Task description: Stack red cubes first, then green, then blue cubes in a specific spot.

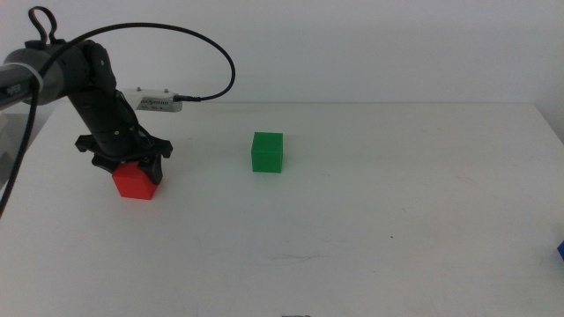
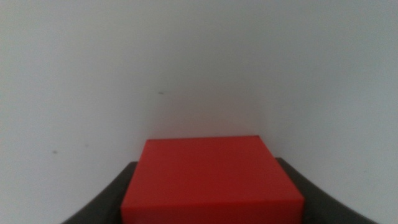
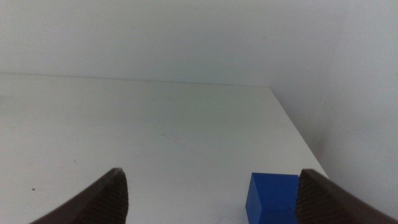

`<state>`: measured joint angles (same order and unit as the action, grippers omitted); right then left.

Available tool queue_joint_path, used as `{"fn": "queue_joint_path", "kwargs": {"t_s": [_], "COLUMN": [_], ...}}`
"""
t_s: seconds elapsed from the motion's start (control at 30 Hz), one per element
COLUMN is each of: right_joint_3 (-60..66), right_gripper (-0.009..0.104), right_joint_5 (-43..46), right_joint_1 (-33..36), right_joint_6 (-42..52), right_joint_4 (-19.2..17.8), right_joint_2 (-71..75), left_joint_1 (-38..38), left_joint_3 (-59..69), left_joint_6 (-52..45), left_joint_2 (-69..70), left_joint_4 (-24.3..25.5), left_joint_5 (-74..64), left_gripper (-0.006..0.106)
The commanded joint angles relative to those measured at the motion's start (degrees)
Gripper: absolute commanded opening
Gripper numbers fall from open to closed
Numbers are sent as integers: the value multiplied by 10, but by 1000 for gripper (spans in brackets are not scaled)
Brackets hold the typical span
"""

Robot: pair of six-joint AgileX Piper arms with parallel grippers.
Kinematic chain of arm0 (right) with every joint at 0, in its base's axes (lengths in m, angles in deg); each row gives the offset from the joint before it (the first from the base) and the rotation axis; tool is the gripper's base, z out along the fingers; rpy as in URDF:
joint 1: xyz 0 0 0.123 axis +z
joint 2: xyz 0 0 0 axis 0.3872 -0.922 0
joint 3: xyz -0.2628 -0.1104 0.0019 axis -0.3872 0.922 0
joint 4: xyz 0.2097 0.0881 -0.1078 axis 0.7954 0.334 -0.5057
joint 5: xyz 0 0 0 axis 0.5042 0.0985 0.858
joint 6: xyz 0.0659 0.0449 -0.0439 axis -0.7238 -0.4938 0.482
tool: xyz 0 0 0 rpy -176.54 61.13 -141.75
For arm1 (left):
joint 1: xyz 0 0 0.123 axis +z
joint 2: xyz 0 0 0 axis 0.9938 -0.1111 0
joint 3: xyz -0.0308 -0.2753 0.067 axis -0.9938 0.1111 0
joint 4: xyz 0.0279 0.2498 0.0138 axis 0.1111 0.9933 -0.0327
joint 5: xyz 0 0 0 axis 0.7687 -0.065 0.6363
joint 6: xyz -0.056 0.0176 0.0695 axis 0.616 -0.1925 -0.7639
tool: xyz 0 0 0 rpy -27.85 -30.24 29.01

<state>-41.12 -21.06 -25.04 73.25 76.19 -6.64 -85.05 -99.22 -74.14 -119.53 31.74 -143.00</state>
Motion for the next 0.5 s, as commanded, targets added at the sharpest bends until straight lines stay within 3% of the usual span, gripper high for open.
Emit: {"fn": "queue_joint_path", "kwargs": {"t_s": [0.0, 0.2, 0.47], "right_joint_3": [-11, -11, -11], "right_gripper": [91, 91, 91], "right_joint_5": [41, 41, 41], "right_joint_1": [-3, -3, -3], "right_joint_6": [5, 5, 5], "right_joint_4": [-8, -8, -8], "right_joint_2": [11, 11, 11], "left_joint_1": [-2, -8, -84], "left_joint_3": [-17, -15, 38], "left_joint_6": [0, 43, 185], "left_joint_2": [39, 66, 144], "left_joint_4": [-22, -30, 1], "left_joint_5": [6, -36, -43], "left_gripper": [37, 18, 17]}}
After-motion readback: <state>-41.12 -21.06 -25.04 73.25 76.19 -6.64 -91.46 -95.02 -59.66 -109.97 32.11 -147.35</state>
